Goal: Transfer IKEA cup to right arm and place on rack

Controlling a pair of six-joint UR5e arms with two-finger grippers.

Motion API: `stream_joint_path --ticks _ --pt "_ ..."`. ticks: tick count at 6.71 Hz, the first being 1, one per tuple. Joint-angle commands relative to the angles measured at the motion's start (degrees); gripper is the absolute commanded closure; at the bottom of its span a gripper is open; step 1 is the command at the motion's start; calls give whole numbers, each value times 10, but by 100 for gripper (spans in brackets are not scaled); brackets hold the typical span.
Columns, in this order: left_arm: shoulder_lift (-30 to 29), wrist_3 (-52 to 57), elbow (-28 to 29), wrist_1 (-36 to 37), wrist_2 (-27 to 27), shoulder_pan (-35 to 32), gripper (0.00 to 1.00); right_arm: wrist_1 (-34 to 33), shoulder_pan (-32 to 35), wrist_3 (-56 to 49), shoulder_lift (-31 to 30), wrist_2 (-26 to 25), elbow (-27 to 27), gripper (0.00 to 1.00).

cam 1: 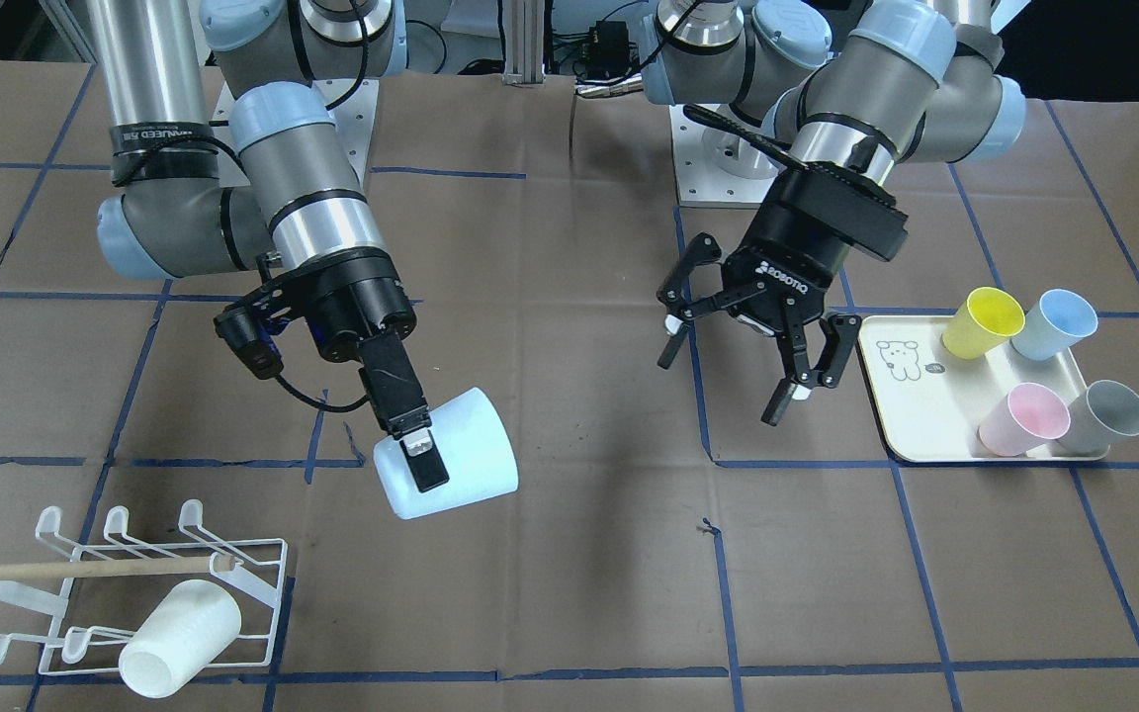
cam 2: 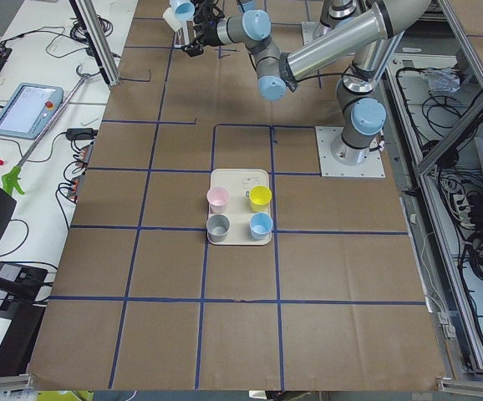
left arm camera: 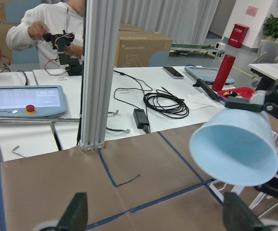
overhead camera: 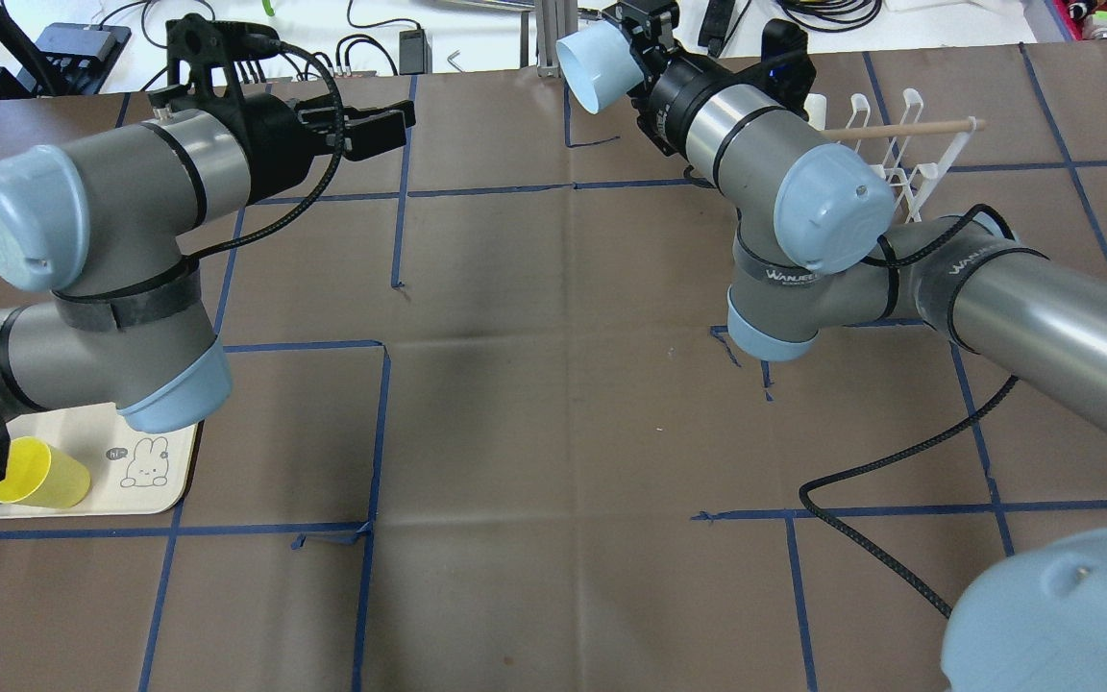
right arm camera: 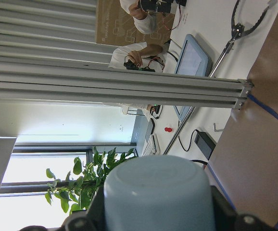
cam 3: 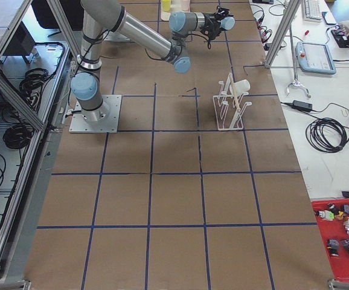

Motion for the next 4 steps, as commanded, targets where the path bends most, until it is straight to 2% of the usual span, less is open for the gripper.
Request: stream_joint_path --ticks 1,2,4 --pt "2 4 93 -214 98 7 1 1 -39 -171 -1 -9 0 91" --pt "-11 4 159 -340 163 4 1 1 -57 -260 -1 -10 2 91" --pt "-25 -4 252 -579 213 2 1 2 -121 -434 1 -9 -1 90"
